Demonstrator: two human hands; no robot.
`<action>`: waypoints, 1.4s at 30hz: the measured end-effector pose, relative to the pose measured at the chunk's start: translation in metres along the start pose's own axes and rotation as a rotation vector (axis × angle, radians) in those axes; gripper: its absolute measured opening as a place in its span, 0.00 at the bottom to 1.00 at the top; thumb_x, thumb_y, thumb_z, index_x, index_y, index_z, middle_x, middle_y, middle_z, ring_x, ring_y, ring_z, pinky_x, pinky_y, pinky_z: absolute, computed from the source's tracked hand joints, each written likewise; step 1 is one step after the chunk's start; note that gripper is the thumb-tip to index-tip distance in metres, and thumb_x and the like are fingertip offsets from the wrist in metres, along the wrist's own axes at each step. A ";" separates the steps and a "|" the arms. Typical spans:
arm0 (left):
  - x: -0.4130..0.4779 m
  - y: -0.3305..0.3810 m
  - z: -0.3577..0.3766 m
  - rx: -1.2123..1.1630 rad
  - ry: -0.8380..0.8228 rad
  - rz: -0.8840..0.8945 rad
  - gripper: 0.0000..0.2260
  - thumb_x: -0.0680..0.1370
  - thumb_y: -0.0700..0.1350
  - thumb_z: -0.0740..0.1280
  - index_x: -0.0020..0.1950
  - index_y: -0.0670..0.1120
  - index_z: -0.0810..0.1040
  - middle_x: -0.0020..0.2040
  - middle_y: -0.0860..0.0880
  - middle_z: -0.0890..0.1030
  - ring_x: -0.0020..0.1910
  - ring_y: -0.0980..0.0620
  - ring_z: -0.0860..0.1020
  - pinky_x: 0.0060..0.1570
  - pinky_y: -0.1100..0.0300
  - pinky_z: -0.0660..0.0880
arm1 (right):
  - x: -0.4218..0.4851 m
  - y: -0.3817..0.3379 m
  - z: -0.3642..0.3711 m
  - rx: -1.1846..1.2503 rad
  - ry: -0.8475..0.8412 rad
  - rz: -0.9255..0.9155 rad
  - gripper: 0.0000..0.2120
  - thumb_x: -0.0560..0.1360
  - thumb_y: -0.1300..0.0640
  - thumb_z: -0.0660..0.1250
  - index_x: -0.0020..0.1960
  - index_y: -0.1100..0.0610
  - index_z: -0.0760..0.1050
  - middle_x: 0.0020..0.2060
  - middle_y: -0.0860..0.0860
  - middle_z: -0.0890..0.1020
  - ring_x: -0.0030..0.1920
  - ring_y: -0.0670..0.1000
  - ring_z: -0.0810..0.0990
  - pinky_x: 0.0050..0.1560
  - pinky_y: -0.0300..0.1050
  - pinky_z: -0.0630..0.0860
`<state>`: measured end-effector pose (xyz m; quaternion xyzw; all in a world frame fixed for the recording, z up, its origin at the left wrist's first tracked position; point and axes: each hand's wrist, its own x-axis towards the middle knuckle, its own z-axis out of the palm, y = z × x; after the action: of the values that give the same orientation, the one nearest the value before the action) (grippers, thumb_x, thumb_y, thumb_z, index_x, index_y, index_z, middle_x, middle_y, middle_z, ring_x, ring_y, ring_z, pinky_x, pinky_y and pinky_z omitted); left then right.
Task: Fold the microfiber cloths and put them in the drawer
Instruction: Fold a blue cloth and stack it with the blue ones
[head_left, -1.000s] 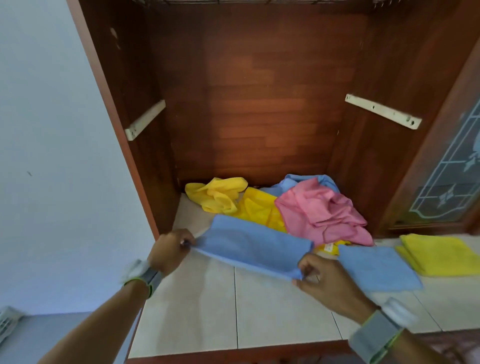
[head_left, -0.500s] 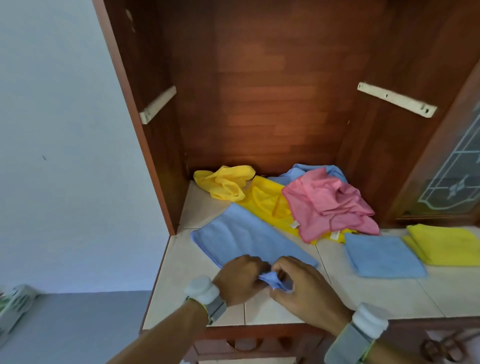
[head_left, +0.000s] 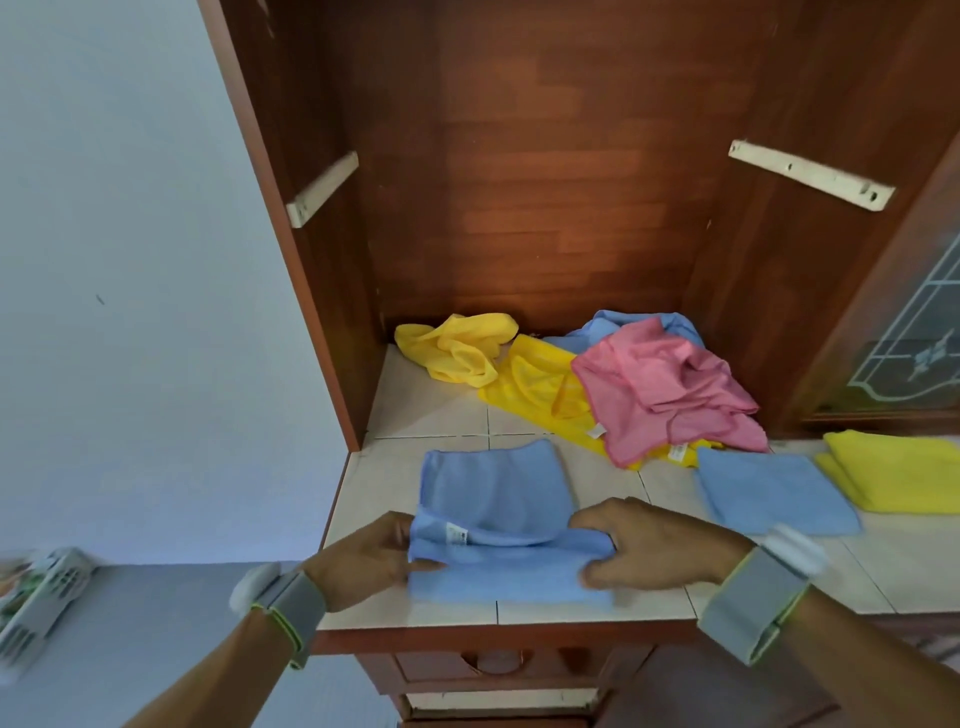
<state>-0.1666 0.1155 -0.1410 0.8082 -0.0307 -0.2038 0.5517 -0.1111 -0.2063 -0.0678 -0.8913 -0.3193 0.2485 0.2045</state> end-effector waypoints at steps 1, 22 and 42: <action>-0.002 0.005 0.000 -0.070 0.028 -0.017 0.06 0.79 0.37 0.67 0.53 0.45 0.81 0.48 0.46 0.84 0.47 0.55 0.83 0.49 0.55 0.81 | 0.004 -0.001 -0.001 0.107 0.032 -0.014 0.08 0.72 0.53 0.70 0.41 0.55 0.73 0.33 0.45 0.74 0.33 0.42 0.72 0.35 0.40 0.66; 0.086 0.023 0.024 0.746 0.800 -0.212 0.18 0.82 0.61 0.51 0.54 0.49 0.71 0.48 0.44 0.82 0.47 0.41 0.81 0.41 0.53 0.71 | 0.114 0.016 0.041 -0.179 0.597 0.463 0.17 0.83 0.46 0.47 0.64 0.55 0.62 0.56 0.57 0.80 0.57 0.61 0.79 0.51 0.51 0.74; 0.099 0.015 0.033 1.071 0.263 0.104 0.36 0.77 0.73 0.44 0.80 0.58 0.42 0.81 0.49 0.42 0.80 0.46 0.42 0.77 0.48 0.40 | 0.098 0.016 0.033 0.427 0.624 0.505 0.17 0.77 0.45 0.64 0.56 0.54 0.62 0.51 0.60 0.81 0.51 0.63 0.81 0.49 0.55 0.77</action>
<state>-0.0851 0.0532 -0.1669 0.9919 -0.1008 -0.0294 0.0722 -0.0562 -0.1452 -0.1331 -0.9114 0.0432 0.0702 0.4033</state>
